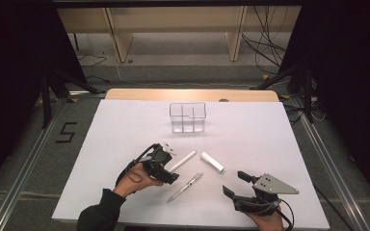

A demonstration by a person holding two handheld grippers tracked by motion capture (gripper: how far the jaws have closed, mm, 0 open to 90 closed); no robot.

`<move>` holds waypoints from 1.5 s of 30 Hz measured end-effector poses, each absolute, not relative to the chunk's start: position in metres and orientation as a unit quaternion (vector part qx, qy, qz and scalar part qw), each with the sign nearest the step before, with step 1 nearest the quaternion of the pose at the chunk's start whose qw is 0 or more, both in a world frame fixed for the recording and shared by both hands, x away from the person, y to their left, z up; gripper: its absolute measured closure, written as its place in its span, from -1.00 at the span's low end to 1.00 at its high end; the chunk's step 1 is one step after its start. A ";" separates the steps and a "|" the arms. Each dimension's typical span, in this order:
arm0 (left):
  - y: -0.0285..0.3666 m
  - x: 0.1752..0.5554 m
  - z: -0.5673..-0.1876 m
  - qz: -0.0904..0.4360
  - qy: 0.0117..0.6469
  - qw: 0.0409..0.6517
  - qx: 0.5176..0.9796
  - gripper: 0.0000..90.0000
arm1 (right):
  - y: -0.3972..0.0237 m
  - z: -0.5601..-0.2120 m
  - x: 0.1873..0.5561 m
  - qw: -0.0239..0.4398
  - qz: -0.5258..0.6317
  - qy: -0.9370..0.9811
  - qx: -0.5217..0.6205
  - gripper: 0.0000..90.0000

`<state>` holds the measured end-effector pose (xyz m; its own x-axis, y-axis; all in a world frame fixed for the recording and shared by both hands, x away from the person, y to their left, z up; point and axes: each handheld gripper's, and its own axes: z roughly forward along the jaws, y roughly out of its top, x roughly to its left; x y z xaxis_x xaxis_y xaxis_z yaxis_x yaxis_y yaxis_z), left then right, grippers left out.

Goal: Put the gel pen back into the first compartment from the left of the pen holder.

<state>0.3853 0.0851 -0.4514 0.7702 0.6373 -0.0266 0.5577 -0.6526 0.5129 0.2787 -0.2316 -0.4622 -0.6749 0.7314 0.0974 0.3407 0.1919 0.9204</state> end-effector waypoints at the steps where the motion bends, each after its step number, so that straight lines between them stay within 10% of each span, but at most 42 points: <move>1: 0.085 0.386 -0.451 0.079 0.329 0.253 0.907 -0.23 | -0.231 -0.462 0.279 0.186 0.525 0.749 0.358 -0.42; 45: 0.056 0.348 -0.461 0.026 0.275 0.241 0.930 0.25 | -0.228 -0.462 0.277 0.188 0.524 0.752 0.353 -0.42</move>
